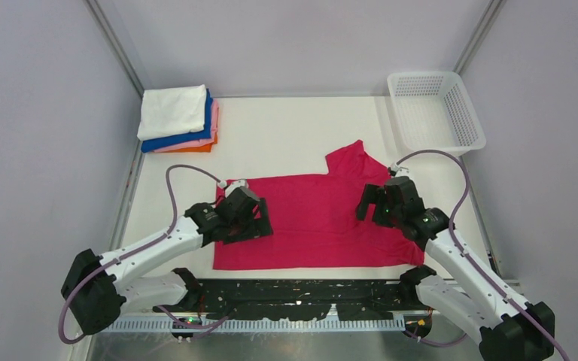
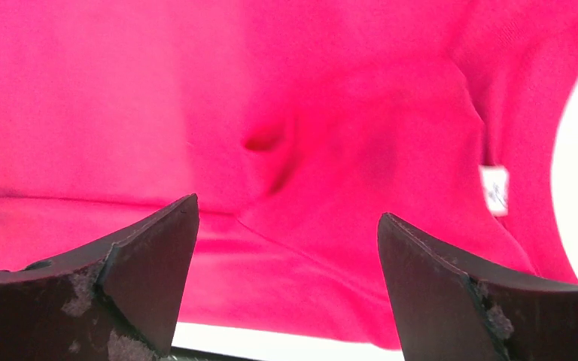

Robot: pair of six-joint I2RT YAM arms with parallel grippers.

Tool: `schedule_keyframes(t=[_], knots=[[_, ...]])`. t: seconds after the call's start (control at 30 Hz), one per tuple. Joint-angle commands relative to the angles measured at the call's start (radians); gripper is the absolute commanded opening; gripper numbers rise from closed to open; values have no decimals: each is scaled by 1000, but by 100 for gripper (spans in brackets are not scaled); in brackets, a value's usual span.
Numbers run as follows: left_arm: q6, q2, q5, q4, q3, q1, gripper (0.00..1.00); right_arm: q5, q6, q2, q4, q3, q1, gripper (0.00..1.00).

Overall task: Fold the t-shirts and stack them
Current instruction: Fold the flattened tshirt in 1/3 of the way, then grab the side of the flattened tshirt furthest away from the robot with both arms

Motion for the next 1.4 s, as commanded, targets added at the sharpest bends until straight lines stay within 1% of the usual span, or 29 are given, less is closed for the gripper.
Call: schedule_keyframes(t=[0.0,0.07,0.17,0.27,0.33,0.4,0.5,0.6,0.67,0.8,0.87,0.93,1.13,1.27,1.37], knots=[[85,-19,-59,-10,91,61,100,-118,-21,49,370,-58,3,95],[109,-13,-55,-10,109,111,100,-141,-9,101,415,-76,4,95],[146,-7,-51,23,112,191,100,-92,-4,173,422,-92,2,95],[177,16,-7,74,113,288,100,-86,10,246,419,-120,3,95],[191,44,-3,109,118,351,100,-84,14,262,426,-138,3,95],[200,84,-15,154,121,407,100,-77,12,256,430,-144,2,95],[201,190,-26,215,151,505,99,-52,4,220,429,-130,0,95],[203,309,-16,263,215,581,100,-24,-9,153,420,-113,-2,95],[204,396,2,247,284,620,100,-6,-23,117,411,-103,-6,95],[208,547,-14,267,390,664,99,12,-50,61,409,-95,-12,95],[209,631,9,243,458,679,93,27,-63,43,410,-94,-15,95],[210,697,23,181,533,686,86,48,-73,38,403,-93,-19,95],[177,733,42,107,599,685,82,61,-83,31,386,-85,-42,95],[137,729,87,156,567,686,82,48,-104,27,384,-76,-51,95],[129,751,130,159,566,686,81,34,-116,40,369,-90,-52,95]])
